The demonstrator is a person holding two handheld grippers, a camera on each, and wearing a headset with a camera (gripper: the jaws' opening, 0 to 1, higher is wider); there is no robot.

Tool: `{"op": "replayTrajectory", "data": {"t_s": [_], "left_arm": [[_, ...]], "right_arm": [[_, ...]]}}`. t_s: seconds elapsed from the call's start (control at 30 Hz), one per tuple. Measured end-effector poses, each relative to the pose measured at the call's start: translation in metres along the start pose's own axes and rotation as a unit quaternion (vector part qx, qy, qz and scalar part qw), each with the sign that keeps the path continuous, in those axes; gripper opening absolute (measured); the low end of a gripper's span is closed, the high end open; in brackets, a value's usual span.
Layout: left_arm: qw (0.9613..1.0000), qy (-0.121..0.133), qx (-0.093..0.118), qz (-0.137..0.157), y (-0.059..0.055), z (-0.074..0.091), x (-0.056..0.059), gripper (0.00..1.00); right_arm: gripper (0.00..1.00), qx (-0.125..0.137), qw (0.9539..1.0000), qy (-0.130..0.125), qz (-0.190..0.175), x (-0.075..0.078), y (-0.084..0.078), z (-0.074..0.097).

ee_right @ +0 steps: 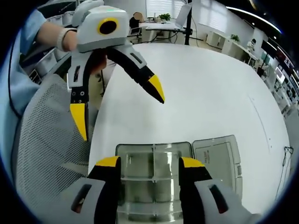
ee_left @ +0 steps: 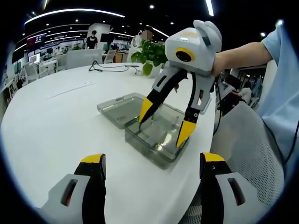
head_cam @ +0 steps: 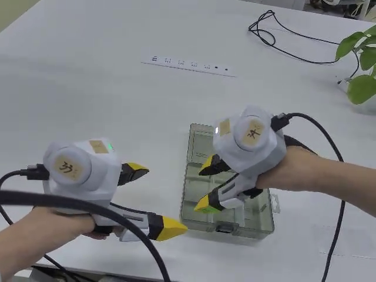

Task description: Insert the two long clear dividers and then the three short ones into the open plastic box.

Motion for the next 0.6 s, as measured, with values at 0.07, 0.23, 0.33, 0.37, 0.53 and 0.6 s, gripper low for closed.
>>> {"op": "replayTrajectory", "data": {"t_s": [0.07,0.23,0.33,0.37,0.53,0.6], "left_arm": [[1.0000,0.001,0.001,0.000,0.001,0.001,0.000,0.84],[1.0000,0.003,0.000,-0.001,0.003,0.003,0.001,0.84],[1.0000,0.002,0.001,0.000,0.004,0.003,0.003,0.84],[1.0000,0.002,0.001,0.000,0.004,0.003,0.003,0.84],[1.0000,0.001,0.002,-0.002,0.006,0.004,0.004,0.84],[1.0000,0.002,0.001,-0.004,0.007,0.003,0.003,0.84]], "right_arm": [[0.58,0.012,0.9999,0.002,-0.011,-0.002,-0.002,0.002],[0.79,0.048,0.9985,-0.010,-0.026,-0.007,-0.006,0.008],[0.87,0.052,0.9984,-0.014,-0.021,-0.013,-0.009,0.007],[0.88,0.051,0.9984,-0.014,-0.021,-0.014,-0.009,0.007],[0.99,0.061,0.9973,-0.026,-0.032,-0.016,-0.012,0.009],[1.00,0.064,0.9970,-0.027,-0.036,-0.017,-0.014,0.010]]}}
Point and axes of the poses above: the centre of the closed fingertips' face, and the gripper's own axes: z roughly backward along the fingers, x roughly to its right, y roughly out of its top, the point moved 6 cm from there along z, roughly backward along the fingers, and after that the axes turned 13 degrees about -x, right-handed, at the moved point
